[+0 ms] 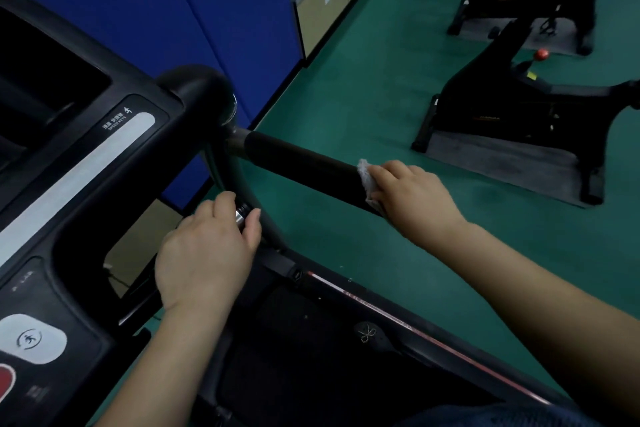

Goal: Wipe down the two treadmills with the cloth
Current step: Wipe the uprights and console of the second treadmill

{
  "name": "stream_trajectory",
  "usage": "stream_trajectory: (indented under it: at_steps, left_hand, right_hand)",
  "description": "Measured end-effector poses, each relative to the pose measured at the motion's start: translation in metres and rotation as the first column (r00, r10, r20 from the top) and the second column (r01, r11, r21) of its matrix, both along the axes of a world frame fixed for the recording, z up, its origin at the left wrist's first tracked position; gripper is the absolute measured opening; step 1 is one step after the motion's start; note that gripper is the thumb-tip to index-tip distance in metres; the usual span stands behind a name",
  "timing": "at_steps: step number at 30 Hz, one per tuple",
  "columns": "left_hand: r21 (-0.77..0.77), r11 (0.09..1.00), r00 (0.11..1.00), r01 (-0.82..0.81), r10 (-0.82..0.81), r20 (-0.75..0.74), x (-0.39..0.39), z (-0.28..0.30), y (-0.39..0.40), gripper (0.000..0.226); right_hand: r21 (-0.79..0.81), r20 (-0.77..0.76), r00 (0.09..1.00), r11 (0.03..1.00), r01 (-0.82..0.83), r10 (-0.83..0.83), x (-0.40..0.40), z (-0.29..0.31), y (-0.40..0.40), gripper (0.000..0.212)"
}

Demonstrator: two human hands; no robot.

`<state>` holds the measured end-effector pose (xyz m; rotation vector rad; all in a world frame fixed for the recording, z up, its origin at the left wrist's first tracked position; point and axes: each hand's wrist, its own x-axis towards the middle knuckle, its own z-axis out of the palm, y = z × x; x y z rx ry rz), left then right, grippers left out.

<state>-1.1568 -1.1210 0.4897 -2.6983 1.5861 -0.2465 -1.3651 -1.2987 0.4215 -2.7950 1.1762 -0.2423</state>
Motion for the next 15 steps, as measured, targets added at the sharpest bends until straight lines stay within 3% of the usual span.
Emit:
stream_trajectory:
  at_steps: [5, 11, 15]
  left_hand:
    - [0.013, 1.0, 0.999, -0.004, 0.003, 0.039, 0.0, -0.001, 0.003, 0.049]
    - [0.024, 1.0, 1.0, -0.019, 0.018, 0.006, -0.002, 0.002, 0.003, 0.045]
    - [0.034, 0.999, 1.0, -0.011, 0.012, -0.018, -0.002, 0.003, 0.0, 0.052]
  right_hand:
    - [0.065, 0.01, 0.999, 0.997, -0.046, 0.046, 0.042, 0.003, -0.011, 0.047]
    - [0.083, 0.088, 0.993, 0.993, -0.088, 0.081, -0.016, 0.003, -0.003, 0.047]
    - [0.318, 0.075, 0.995, 0.948, 0.034, -0.061, -0.011, 0.012, -0.021, 0.037]
